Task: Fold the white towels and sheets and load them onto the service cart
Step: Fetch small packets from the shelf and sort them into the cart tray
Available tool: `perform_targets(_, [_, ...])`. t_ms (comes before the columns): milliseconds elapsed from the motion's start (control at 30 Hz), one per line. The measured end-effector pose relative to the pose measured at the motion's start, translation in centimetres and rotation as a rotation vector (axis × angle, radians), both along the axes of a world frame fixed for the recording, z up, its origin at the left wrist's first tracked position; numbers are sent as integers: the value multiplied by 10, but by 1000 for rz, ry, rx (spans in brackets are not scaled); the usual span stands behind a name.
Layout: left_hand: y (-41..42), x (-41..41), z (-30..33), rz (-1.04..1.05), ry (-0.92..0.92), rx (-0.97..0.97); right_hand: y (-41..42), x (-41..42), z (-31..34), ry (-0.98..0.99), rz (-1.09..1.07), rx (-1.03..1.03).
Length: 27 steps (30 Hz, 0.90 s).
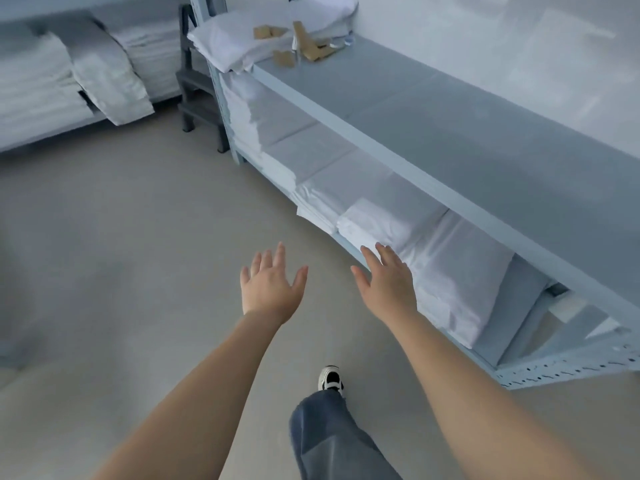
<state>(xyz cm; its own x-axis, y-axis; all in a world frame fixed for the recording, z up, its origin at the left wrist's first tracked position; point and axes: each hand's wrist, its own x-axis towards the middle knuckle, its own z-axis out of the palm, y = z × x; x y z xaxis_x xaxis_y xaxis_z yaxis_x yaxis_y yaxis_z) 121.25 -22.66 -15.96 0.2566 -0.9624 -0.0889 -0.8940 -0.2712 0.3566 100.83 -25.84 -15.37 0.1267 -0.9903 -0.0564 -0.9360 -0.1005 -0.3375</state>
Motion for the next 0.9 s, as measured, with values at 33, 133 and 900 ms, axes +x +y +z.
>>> perform_targets(33, [-19,4,0,14,-3,6,-21,4,-1,2,13,0])
perform_targets(133, [-78,12,4,62,-2,15,-85,13,0,23,59,2])
perform_targets(900, [-381,180,-3,122,-41,67,-421,196,-6,43,229,23])
